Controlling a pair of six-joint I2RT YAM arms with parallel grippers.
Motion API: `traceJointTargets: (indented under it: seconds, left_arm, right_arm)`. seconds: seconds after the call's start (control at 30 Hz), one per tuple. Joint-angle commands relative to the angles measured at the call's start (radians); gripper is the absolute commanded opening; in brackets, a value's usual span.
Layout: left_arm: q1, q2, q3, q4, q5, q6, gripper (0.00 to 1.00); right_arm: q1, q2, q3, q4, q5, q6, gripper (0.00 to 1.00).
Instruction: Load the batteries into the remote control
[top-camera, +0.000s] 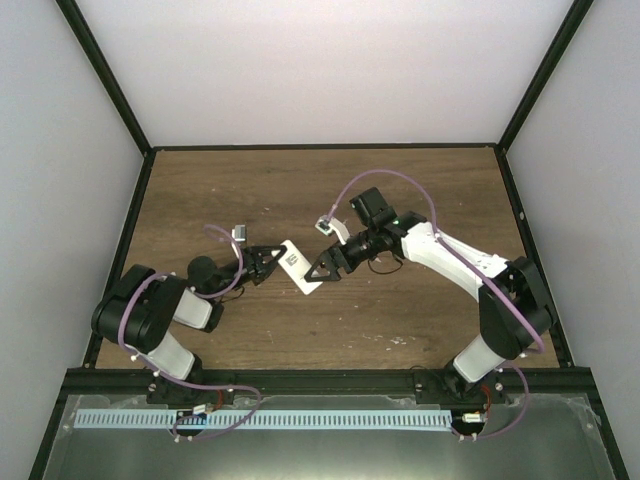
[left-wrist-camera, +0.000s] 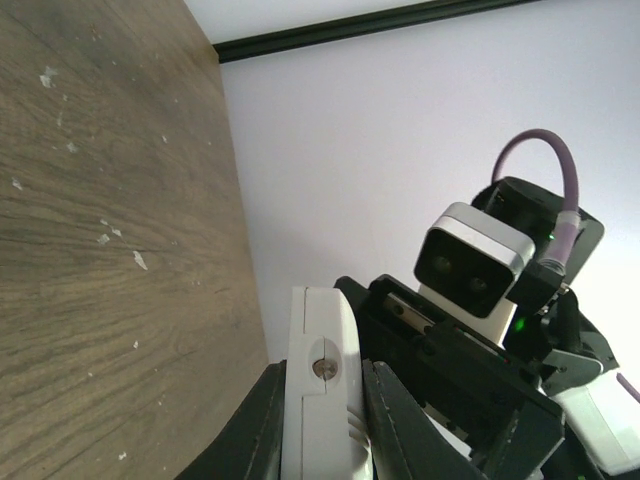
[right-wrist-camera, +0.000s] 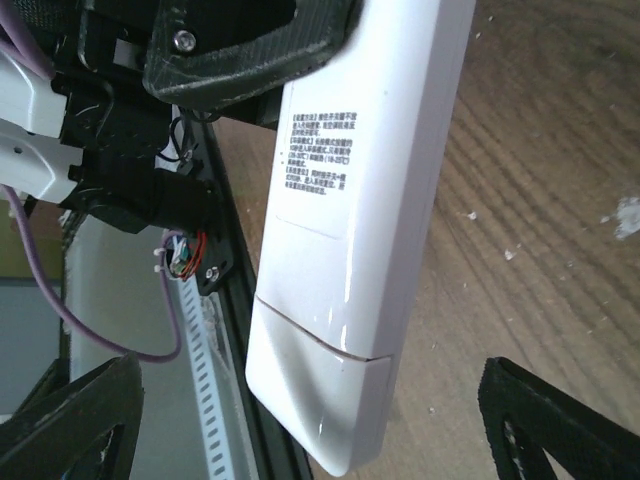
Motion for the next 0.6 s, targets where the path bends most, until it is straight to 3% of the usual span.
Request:
traceJointTargets:
  seconds: [0.0,0.17,0.57]
  left_arm:
    - [-0.007,-0.031,0.012,0.092,0.032,-0.016,0.0]
    - [-0.012,-0.035,0.014,0.091,0.03,-0.015,0.0]
    - [-0.021,-0.035,0.019,0.079,0.018,-0.001,0.0]
  right_arm:
    - [-0.007,0.013,0.026,-0.04,-0.072,-0.017,0.81]
    - [-0.007,0.045,0.035,-0.036,-0.119,-0.011,0.6]
    - [-0.001,0.074,0.059,-0.055,-0.134,-0.013,0.4]
